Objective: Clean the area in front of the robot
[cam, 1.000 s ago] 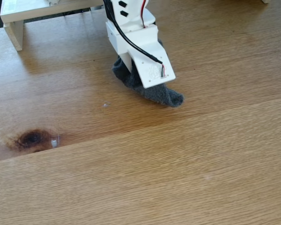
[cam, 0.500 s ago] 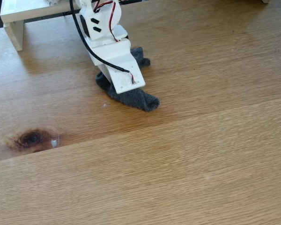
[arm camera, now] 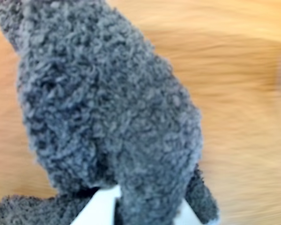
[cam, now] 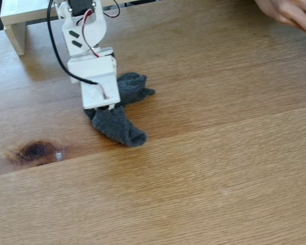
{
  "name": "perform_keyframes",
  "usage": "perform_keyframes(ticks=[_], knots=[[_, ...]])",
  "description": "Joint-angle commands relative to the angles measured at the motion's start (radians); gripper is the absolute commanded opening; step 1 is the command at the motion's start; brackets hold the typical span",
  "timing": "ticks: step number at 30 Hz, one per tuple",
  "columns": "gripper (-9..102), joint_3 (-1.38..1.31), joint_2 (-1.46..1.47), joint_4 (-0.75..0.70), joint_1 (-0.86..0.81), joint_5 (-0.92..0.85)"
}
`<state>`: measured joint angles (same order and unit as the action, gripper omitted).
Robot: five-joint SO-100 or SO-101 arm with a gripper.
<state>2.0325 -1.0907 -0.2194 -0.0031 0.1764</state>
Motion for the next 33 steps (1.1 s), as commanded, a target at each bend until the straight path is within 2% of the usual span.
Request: perform_keyframes(ticks=[1, 6, 10, 16, 21, 23, 25, 33], knots=[[0, -0.044, -0.031, 0.032, -0.117, -0.048], [0, -0.044, -0.071, -0.071, -0.152, -0.074], [0, -0.035, -0.149, -0.178, -0.087, -0.084], [0, -0.029, -0.278, -0.35, 0.152, -0.041], [0, -0.034, -0.356, -0.38, 0.37, 0.003], [0, -0.043, -0.367, -0.348, 0.405, 0.012], [0, -0.044, -0.359, -0.249, 0.391, -0.003], [0, -0.046, -0.229, 0.149, 0.149, -0.27]])
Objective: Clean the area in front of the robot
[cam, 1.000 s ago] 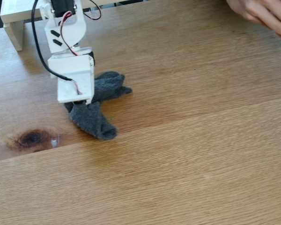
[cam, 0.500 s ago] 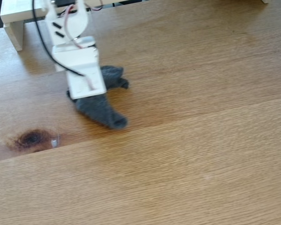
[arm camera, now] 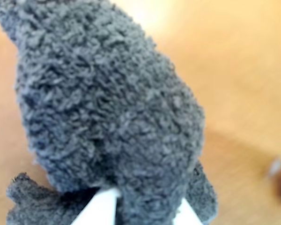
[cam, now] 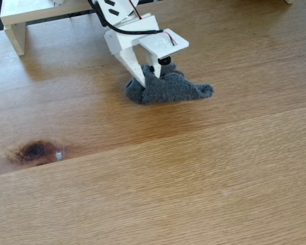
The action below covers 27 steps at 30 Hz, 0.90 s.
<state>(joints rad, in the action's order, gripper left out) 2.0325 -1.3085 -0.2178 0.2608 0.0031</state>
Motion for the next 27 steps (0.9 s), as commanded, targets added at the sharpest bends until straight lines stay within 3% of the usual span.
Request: perform_keyframes(ticks=[1, 17, 27], knots=[[0, -0.055, 0.008, 0.178, -0.152, -0.121], [0, -0.641, 0.555, -0.078, -0.43, -0.169], [0, -0.692, 0.532, -0.371, -0.686, -0.152]])
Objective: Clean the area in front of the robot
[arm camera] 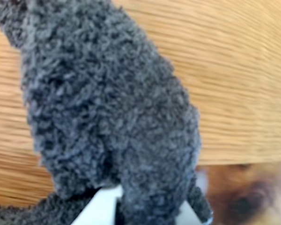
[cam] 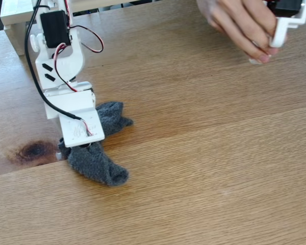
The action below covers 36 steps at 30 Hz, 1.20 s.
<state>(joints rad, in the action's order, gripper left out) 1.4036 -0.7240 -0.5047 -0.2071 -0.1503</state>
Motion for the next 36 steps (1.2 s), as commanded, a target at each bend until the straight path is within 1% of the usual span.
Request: perform_keyframes(ticks=[1, 7, 12, 15, 19, 22, 24, 27, 29, 32, 36], knots=[[0, -0.063, -0.057, -0.11, -0.245, -0.005], [0, -0.063, -0.071, -0.176, -0.354, -0.077], [0, -0.063, -0.11, -0.328, -0.351, -0.057], [0, -0.063, -0.167, -0.474, -0.285, -0.015], [0, -0.061, -0.265, -0.675, -0.143, 0.044], [0, -0.032, -0.354, -0.756, -0.008, 0.092], [0, 0.003, -0.41, -0.741, 0.074, 0.117], [0, 0.071, -0.495, -0.644, 0.158, 0.129], [0, 0.115, -0.548, -0.572, 0.173, 0.121], [0, 0.166, -0.615, -0.512, 0.138, 0.083], [0, 0.232, -0.695, -0.499, 0.005, 0.005]])
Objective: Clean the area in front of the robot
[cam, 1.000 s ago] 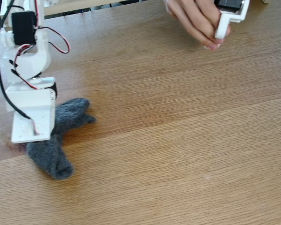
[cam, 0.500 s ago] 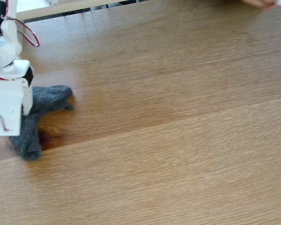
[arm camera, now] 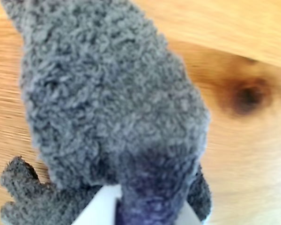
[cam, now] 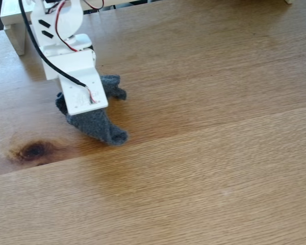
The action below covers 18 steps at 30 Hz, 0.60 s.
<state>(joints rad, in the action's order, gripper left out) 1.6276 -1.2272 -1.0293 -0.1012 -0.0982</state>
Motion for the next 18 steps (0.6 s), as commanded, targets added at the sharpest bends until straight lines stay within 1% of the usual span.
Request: perform_keyframes(ticks=[1, 5, 12, 15, 18], knots=[[0, 0.031, -0.213, 0.025, -0.143, -0.067], [0, 0.152, -0.298, 0.046, -0.337, -0.153], [0, 0.437, -0.413, 0.161, -0.712, -0.347], [0, 0.558, -0.446, 0.179, -0.818, -0.428], [0, 0.676, -0.495, 0.219, -0.867, -0.48]])
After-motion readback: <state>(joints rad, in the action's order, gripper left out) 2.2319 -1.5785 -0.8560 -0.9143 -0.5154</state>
